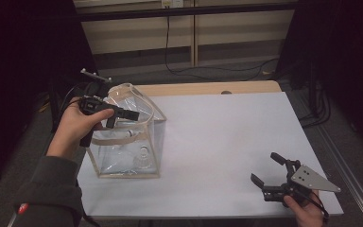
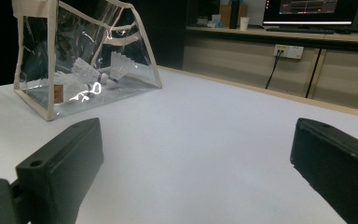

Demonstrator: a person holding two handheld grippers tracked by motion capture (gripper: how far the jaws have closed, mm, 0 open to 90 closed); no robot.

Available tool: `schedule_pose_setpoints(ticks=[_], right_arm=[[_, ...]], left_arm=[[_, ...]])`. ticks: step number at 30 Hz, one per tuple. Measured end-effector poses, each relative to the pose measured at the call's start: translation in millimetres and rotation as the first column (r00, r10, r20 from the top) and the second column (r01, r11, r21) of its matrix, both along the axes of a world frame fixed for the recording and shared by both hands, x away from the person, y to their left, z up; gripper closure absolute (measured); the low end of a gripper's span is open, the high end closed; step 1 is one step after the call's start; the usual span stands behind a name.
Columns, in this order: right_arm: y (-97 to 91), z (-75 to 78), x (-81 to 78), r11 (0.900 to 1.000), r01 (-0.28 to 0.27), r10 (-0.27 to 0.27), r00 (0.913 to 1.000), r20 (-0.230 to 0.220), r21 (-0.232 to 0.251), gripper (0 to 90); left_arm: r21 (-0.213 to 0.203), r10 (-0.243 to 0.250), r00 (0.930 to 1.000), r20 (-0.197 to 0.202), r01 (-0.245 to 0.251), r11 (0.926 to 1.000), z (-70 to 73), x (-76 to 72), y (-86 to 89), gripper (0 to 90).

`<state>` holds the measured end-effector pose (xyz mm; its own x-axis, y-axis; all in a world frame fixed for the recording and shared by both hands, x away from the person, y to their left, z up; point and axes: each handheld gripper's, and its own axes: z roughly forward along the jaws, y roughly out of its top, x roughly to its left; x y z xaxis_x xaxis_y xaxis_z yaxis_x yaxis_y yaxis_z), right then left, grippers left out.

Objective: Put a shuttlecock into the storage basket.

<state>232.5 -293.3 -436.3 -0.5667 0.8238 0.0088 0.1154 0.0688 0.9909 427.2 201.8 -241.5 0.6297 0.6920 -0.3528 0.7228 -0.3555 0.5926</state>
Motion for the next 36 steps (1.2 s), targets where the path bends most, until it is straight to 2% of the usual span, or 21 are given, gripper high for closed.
schedule_pose_setpoints(ticks=[11,21,36], right_arm=[[-0.3,-0.2,0.2,1.0000,-0.002,0.002,1.0000,-0.001,0.003,2.2],[0.2,0.0,-0.1,1.0000,0.002,-0.002,1.0000,-0.001,0.005,2.2],[0.0,-0.2,-0.1,1.0000,-0.002,0.002,1.0000,-0.002,-0.001,2.2]], left_arm=[[-0.047,-0.043,0.9984,0.037,0.044,0.9979,1.9,-12.0,-1.5,13.7],[-0.093,-0.081,0.9944,0.067,0.087,0.9919,0.8,-22.6,0.3,12.5],[-0.124,-0.090,0.9919,0.090,0.101,0.9871,-3.3,-34.2,7.1,12.8]])
